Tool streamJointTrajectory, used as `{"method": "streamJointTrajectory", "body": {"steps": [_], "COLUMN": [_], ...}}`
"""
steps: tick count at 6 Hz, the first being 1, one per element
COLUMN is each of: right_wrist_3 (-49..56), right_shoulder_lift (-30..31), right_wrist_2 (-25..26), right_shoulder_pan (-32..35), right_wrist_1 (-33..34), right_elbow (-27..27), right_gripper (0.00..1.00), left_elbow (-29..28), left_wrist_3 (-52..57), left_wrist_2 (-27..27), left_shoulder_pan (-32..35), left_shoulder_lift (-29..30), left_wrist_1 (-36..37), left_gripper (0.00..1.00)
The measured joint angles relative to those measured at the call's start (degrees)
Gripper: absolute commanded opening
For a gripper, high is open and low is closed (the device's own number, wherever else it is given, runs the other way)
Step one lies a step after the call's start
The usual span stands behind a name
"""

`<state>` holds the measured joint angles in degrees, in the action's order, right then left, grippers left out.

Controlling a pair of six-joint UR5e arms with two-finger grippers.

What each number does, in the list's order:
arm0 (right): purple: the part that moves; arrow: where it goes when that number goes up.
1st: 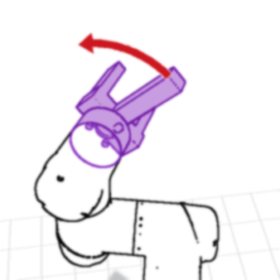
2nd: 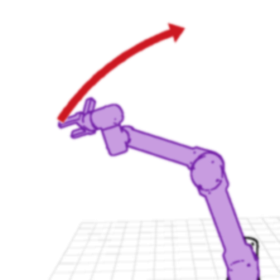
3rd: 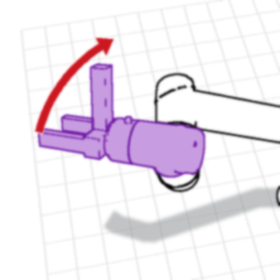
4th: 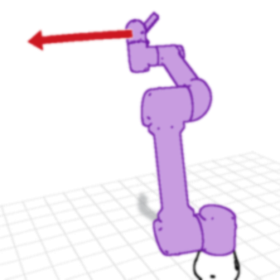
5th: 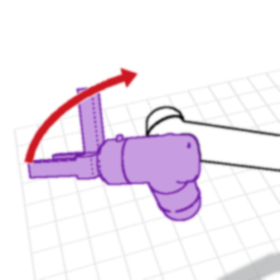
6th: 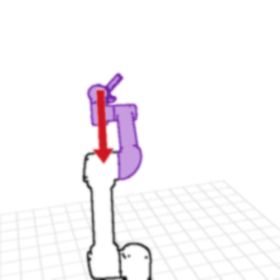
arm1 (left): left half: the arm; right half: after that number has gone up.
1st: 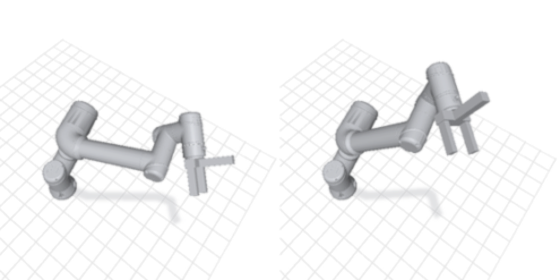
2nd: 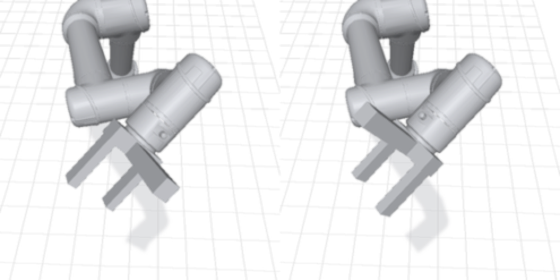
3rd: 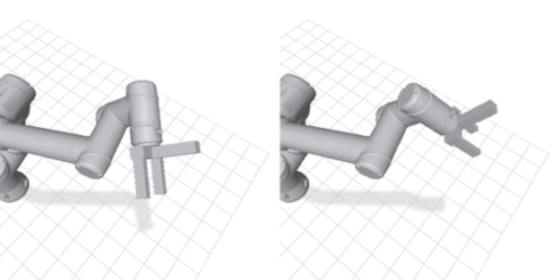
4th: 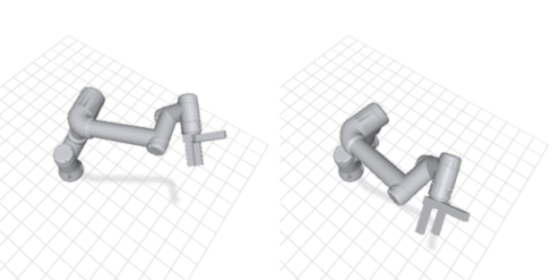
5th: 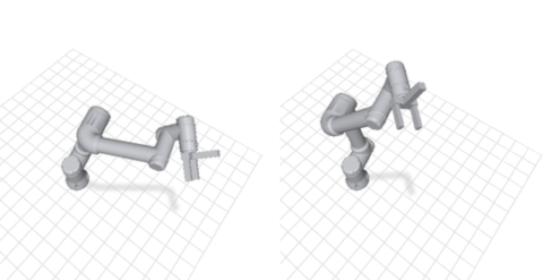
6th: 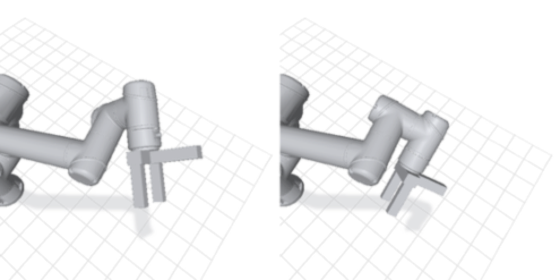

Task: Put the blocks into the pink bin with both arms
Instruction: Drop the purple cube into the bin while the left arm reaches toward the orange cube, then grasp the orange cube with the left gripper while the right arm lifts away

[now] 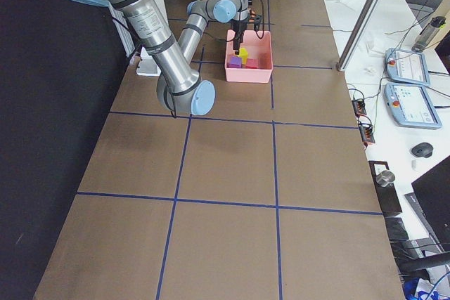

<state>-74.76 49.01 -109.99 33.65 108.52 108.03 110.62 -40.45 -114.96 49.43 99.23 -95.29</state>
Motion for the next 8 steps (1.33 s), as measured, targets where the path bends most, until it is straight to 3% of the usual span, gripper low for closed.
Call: {"method": "streamJointTrajectory", "body": {"steps": [4, 8], "right_wrist_3": [7.7, 8.7], "right_shoulder_lift": [4.5, 7.0], "right_wrist_2": [-3.0, -3.0], "right_shoulder_pan": [6.1, 6.8], "right_wrist_1": [0.1, 0.1], "right_elbow": [2.5, 4.5], "right_gripper": [1.0, 1.0], "left_elbow": [-0.5, -3.6], "left_wrist_3": [-34.6, -41.4], "left_wrist_2": [5.9, 8.9], "left_shoulder_pan": [-6.0, -9.5], "left_shoulder_lift": [-6.1, -5.0], "left_wrist_1": [-13.4, -14.4], "left_gripper": [1.0, 1.0]}}
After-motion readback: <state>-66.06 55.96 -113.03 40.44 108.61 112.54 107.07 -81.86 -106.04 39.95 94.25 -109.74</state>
